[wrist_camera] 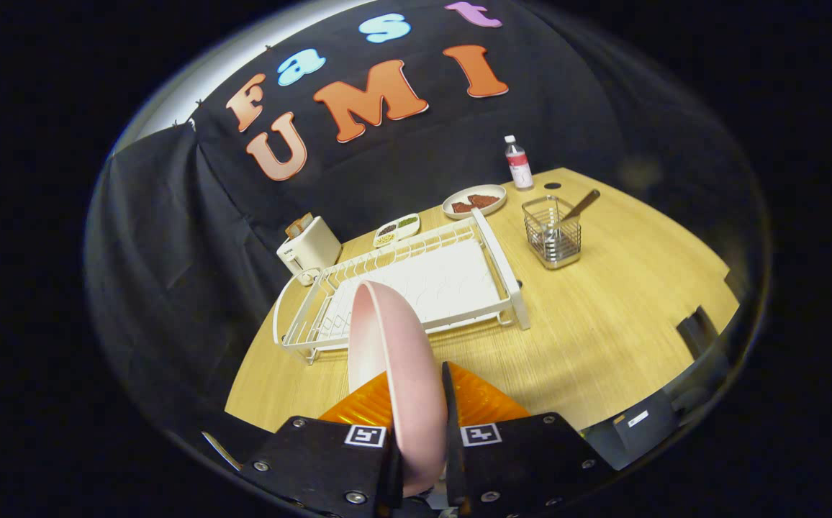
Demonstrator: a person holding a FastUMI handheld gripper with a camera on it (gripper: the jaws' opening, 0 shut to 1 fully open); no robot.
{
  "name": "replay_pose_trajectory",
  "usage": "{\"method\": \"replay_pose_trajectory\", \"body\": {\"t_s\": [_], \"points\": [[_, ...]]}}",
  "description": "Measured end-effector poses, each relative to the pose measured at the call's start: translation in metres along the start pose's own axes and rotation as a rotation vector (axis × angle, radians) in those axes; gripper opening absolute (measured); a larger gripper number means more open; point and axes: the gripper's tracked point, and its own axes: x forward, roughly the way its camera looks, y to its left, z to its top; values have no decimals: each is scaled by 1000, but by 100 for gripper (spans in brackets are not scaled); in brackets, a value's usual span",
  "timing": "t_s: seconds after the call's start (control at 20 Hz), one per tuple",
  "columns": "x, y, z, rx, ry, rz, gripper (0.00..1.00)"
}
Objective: Take the plate from the dish rack, then take the spoon from the basket and place it into the plate.
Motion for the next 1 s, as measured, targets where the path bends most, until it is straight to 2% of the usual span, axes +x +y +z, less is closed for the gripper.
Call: {"method": "replay_pose_trajectory", "body": {"t_s": [0.35, 1.0], "points": [[27, 0, -61, 209, 88, 72, 23], [73, 1, -73, 369, 150, 60, 25]]}}
